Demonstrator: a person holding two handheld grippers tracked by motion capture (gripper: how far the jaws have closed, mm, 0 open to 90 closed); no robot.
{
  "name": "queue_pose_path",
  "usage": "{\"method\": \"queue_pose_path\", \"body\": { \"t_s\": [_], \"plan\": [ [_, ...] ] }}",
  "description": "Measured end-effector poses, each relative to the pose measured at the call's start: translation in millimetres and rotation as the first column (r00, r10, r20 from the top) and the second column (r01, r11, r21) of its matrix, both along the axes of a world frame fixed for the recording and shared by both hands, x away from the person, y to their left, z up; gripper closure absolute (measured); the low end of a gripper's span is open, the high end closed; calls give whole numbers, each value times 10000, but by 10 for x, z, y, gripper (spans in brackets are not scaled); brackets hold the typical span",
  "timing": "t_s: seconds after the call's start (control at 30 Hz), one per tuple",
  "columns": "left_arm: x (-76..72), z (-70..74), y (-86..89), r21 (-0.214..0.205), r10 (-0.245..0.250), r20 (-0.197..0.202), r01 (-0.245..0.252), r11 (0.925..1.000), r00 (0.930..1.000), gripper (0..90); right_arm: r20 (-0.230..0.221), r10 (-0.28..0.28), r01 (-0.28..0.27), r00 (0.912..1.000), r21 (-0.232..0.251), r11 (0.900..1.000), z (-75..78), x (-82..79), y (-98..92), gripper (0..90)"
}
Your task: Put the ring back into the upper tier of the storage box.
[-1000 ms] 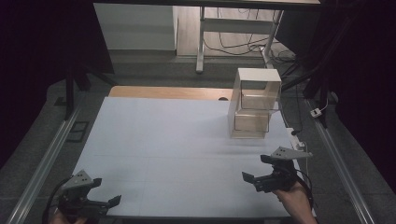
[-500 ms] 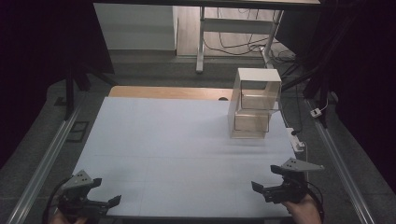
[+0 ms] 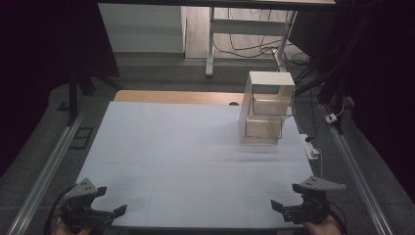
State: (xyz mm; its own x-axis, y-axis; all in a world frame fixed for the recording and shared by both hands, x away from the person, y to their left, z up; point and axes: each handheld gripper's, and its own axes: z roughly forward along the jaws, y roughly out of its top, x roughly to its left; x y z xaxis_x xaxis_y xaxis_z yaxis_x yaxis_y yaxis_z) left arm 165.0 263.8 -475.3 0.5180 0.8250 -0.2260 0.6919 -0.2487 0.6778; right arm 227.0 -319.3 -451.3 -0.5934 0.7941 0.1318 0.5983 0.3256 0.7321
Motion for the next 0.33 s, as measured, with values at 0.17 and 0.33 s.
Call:
{"method": "queue_pose_path", "body": {
  "t_s": [0.17, 0.33],
  "plan": [
    [0, -1, 3, 10, -10, -26, 10, 10000, 10000, 27, -221, -88, 83, 9997, -224, 9997, -16, -47, -17, 0],
    [13, 3, -9, -34, -23, -23, 23, 10000, 10000, 25, -335, -136, 122, 9993, -402, 9991, -26, -50, -16, 0]
  ]
}}
